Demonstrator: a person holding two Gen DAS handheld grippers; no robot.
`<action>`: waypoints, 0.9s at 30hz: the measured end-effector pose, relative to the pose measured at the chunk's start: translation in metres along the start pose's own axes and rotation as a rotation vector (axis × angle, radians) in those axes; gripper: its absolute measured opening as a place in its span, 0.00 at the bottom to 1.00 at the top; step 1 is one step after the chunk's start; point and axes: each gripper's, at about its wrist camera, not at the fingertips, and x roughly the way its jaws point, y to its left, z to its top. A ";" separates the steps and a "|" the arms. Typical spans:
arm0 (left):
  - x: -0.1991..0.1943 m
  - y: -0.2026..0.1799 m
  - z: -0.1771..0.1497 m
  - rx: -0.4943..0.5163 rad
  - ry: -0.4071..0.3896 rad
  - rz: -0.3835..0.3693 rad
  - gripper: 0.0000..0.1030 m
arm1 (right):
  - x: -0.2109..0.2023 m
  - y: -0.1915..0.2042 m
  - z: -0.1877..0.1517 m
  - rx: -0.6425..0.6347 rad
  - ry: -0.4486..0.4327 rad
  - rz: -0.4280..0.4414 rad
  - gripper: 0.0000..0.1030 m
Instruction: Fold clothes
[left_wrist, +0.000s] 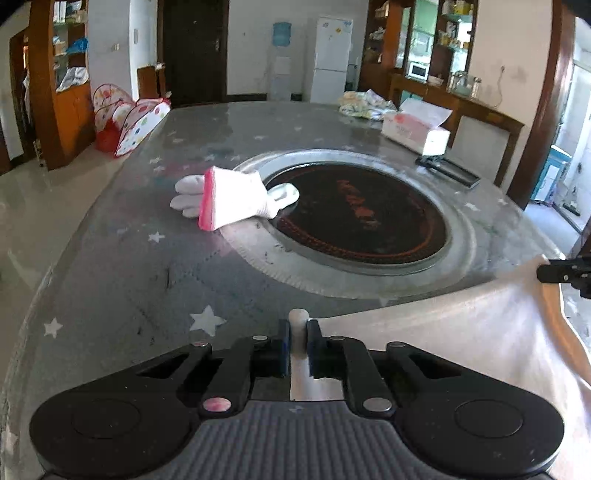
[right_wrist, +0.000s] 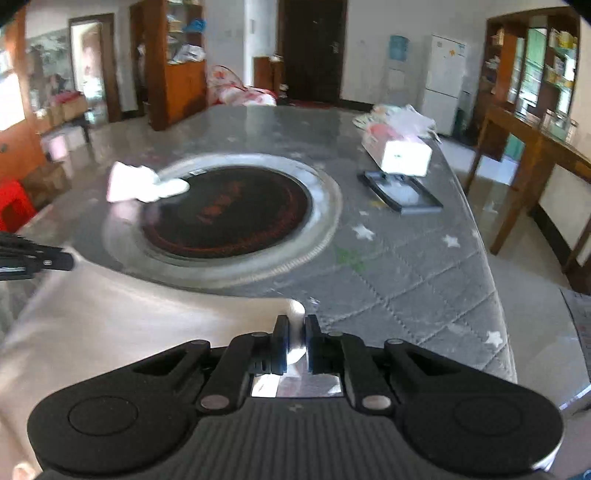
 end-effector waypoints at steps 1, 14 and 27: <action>0.001 0.001 0.001 -0.002 -0.001 0.004 0.17 | 0.001 -0.001 0.000 0.002 0.001 -0.003 0.10; -0.083 -0.025 -0.025 0.086 -0.055 -0.066 0.46 | -0.088 0.025 -0.033 -0.057 -0.042 0.143 0.16; -0.151 -0.106 -0.114 0.203 -0.003 -0.254 0.48 | -0.133 0.069 -0.123 -0.080 0.021 0.247 0.21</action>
